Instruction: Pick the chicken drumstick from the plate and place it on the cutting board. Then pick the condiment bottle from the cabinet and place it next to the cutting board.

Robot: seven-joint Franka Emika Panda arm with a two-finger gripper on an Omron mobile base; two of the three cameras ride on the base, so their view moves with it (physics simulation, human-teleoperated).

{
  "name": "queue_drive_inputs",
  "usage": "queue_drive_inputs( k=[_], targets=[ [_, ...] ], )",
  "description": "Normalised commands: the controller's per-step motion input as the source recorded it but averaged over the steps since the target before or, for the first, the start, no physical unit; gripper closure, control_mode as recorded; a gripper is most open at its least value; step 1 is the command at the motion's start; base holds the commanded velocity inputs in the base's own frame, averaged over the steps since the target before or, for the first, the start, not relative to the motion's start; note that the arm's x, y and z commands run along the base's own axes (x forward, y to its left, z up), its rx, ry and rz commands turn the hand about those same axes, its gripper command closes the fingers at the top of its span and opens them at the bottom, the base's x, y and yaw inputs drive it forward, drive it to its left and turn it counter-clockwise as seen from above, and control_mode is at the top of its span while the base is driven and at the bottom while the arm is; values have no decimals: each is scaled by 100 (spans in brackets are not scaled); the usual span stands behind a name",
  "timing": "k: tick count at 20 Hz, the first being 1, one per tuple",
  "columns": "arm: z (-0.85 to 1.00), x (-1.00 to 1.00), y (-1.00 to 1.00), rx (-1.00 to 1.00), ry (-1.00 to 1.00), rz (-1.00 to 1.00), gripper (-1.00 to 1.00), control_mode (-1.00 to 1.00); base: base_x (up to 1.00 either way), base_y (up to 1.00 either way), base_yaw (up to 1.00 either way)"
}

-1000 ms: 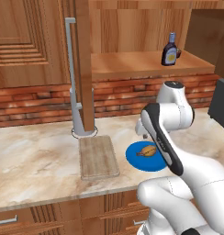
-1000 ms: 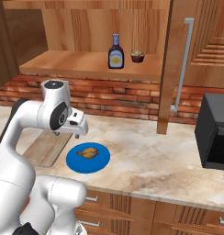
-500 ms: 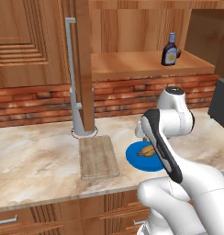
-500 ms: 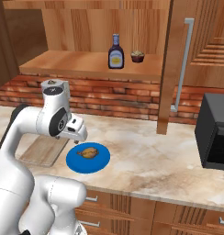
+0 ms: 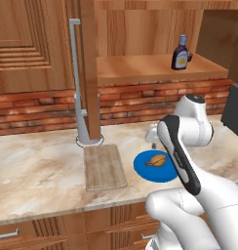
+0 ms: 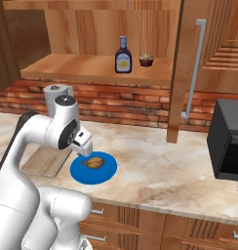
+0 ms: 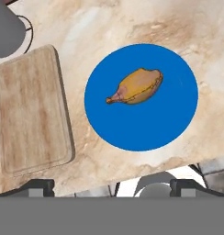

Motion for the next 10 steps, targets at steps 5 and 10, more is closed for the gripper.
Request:
queue_drive_inputs(
  k=[5, 10],
  targets=[
    [-2, -6, 0, 10, 0, -21, -100, -100, 0, 0, 0],
    [-12, -10, 0, 4, 0, -24, -100, -100, 0, 0, 0]
  ],
)
